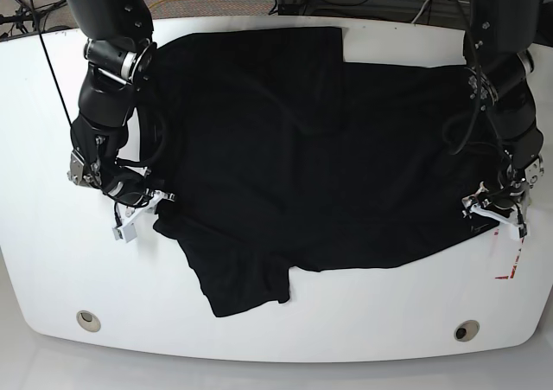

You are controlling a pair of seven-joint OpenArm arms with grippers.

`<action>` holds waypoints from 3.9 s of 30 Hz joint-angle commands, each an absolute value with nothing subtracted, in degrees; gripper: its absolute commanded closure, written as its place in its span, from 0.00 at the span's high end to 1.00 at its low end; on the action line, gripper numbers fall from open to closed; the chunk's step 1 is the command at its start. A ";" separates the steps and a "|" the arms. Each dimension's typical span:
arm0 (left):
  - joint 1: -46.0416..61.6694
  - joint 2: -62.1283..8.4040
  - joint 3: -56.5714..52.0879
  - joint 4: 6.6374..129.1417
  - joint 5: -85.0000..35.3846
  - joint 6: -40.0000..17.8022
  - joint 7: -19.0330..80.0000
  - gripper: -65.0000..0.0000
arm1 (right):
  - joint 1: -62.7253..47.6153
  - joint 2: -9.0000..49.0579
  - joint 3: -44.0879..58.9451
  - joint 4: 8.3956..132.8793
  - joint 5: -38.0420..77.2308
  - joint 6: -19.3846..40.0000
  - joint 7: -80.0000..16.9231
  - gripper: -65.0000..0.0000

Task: Fold the T-shirt properly
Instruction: 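Grasp the shirt's hem edge with both grippers and lift it, then swing the lifted hem over the shirt and lay it down, releasing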

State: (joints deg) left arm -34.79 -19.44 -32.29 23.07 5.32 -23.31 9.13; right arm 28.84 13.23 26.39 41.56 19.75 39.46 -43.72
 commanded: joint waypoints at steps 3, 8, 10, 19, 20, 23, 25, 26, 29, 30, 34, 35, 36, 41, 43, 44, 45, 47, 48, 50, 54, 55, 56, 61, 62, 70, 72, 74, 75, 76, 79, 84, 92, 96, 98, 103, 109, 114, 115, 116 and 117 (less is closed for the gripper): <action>-36.00 -19.74 -32.22 23.60 5.23 -24.04 10.07 0.41 | 30.90 14.20 26.42 42.68 20.18 40.00 -43.30 0.13; -36.00 -19.82 -32.22 23.60 5.41 -23.96 10.07 0.00 | 31.96 14.20 26.42 42.68 20.18 40.00 -43.30 0.13; -35.91 -19.82 -32.22 23.60 5.41 -24.04 10.07 0.00 | 32.13 14.11 26.42 42.68 20.18 40.00 -43.30 0.13; -35.91 -19.82 -32.22 27.74 5.23 -24.22 12.53 0.00 | 33.36 13.85 26.33 42.68 20.18 40.00 -43.47 0.00; -35.74 -19.74 -32.31 29.67 5.23 -24.40 14.11 0.00 | 33.36 14.02 26.33 42.77 20.18 40.00 -44.00 0.00; -35.56 -19.65 -32.66 34.68 5.14 -27.56 17.80 0.00 | 33.71 14.29 26.33 44.18 20.35 40.00 -46.55 0.00; -35.47 -19.65 -32.66 37.05 5.14 -29.41 19.56 0.00 | 33.54 14.29 26.33 46.55 20.35 40.00 -48.04 0.00; -35.21 -19.56 -32.66 38.90 5.14 -30.73 20.88 0.00 | 33.10 14.20 26.42 48.92 20.35 40.00 -49.27 0.00; -34.33 -19.47 -32.66 43.74 5.05 -32.66 24.31 0.00 | 32.22 13.93 26.42 55.25 20.26 40.00 -52.62 0.00; -34.33 -19.12 -32.66 45.32 5.05 -33.01 25.10 0.00 | 32.04 13.93 26.42 56.92 20.26 40.00 -53.67 0.00; -33.27 -17.36 -32.75 52.79 5.05 -33.80 29.49 0.00 | 32.31 14.11 26.42 61.67 20.26 40.00 -56.92 0.00; -32.75 -17.27 -32.75 55.16 5.05 -34.15 30.55 0.00 | 32.48 14.20 26.33 62.46 20.35 40.00 -57.63 0.00; -32.31 -17.10 -32.75 58.07 5.05 -34.68 32.04 0.00 | 32.75 14.29 26.33 63.43 20.53 40.00 -58.42 0.00; -32.22 -15.60 -32.66 67.65 5.05 -36.26 37.93 0.00 | 36.79 14.46 26.33 65.98 20.18 40.00 -61.14 0.00; -32.40 -15.25 -32.57 71.87 5.05 -36.26 40.31 0.00 | 39.08 15.87 26.33 66.51 20.44 40.00 -63.16 0.00; -32.40 -15.16 -32.57 74.59 5.05 -36.26 41.89 0.00 | 40.31 16.40 26.33 66.86 20.62 40.00 -64.40 0.00; -32.92 -15.16 -32.40 77.05 5.05 -36.26 43.21 0.00 | 41.71 16.84 26.33 66.86 20.70 40.00 -65.36 0.00; -34.42 -15.16 -32.31 79.52 5.05 -36.26 45.23 0.00 | 44.09 17.10 26.33 66.86 20.44 40.00 -66.07 0.00; -35.30 -15.16 -32.31 80.31 5.05 -36.26 46.46 0.00 | 45.41 17.10 26.24 66.86 20.26 40.00 -66.07 0.00; -37.41 -15.16 -32.31 81.54 5.05 -36.26 48.75 0.00 | 48.13 17.80 25.45 66.77 20.44 40.00 -66.24 0.00; -40.84 -15.25 -32.40 85.76 5.05 -36.26 51.91 0.00 | 53.05 20.26 19.38 66.77 20.79 40.00 -67.21 0.00; -41.98 -15.34 -32.31 87.25 5.05 -36.26 52.88 0.00 | 54.55 20.88 17.71 66.77 20.79 40.00 -67.30 0.00; -42.77 -15.34 -32.31 88.04 5.05 -36.26 53.58 0.00 | 55.52 21.23 17.19 66.77 20.79 40.00 -67.30 0.00; -50.86 -16.57 -32.13 90.95 5.05 -36.35 59.65 0.00 | 63.25 21.85 13.93 66.77 20.79 40.00 -67.74 0.00; -52.44 -16.92 -31.96 90.95 5.05 -36.44 60.44 0.00 | 64.66 21.93 13.23 66.77 20.79 40.00 -67.74 0.00; -62.99 -17.98 -28.09 91.38 5.14 -37.41 65.10 0.00 | 74.80 23.08 8.66 66.77 20.88 40.00 -70.73 0.00; -64.13 -17.98 -28.09 91.30 5.14 -37.41 66.07 0.00 | 74.80 23.08 8.66 66.77 20.88 40.00 -71.69 0.00; -64.66 -17.98 -28.09 91.12 5.14 -37.41 66.07 0.00 | 74.80 22.99 8.66 66.77 20.88 40.00 -71.78 0.00; -64.31 -17.98 -28.09 91.12 5.14 -37.49 66.07 0.00 | 74.80 22.90 8.66 66.77 20.88 40.00 -71.96 0.00; -63.52 -17.71 -28.09 91.38 5.14 -37.49 66.15 0.00 | 74.80 22.99 8.66 66.77 20.88 40.00 -72.22 0.00; -60.97 -17.63 -28.35 91.38 5.05 -37.49 66.15 0.00 | 72.40 23.08 9.54 66.86 20.88 40.00 -72.75 0.00; -54.20 -17.54 -28.53 93.49 4.97 -37.58 66.15 0.00 | 64.40 23.08 13.58 70.37 20.88 40.00 -74.24 0.00; -38.55 -16.22 -28.97 102.11 1.36 -37.58 66.24 0.00 | 48.04 22.73 16.92 79.34 20.88 40.00 -75.56 0.00; -29.67 -15.96 -31.52 106.68 -1.19 -37.58 66.33 0.00 | 39.34 22.55 19.21 83.30 23.60 40.00 -75.65 0.00; -25.45 -15.96 -32.31 107.74 -2.07 -37.58 66.33 0.00 | 35.65 22.55 20.09 84.35 25.98 40.00 -75.65 0.00; -15.96 -15.87 -34.77 109.23 -2.68 -37.58 66.24 0.00 | 27.38 22.73 20.18 85.93 29.76 40.00 -75.65 0.00; -6.29 -15.87 -38.73 109.32 -7.16 -37.58 66.15 0.00 | 17.80 22.81 21.76 87.34 31.78 40.00 -75.47 0.00; -0.04 -15.87 -41.80 109.14 -11.38 -37.58 65.98 0.00 | 11.38 22.64 25.36 87.87 32.22 40.00 -75.47 0.00; 0.75 -15.87 -41.89 109.05 -11.65 -37.58 65.98 0.00 | 10.59 22.64 25.45 88.04 32.22 40.00 -75.47 0.00; 1.80 -15.87 -41.98 109.05 -11.91 -37.58 65.98 0.00 | 9.45 22.64 25.63 88.48 32.22 40.00 -75.47 0.00; 2.95 -15.96 -42.07 109.05 -11.91 -37.58 65.89 0.00 | 8.04 22.64 25.71 89.10 32.22 40.00 -75.47 0.00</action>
State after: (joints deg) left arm 2.11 -14.46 -41.21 108.07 -13.58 -38.22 66.57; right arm 9.06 20.99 24.95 86.72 33.41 40.12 -76.14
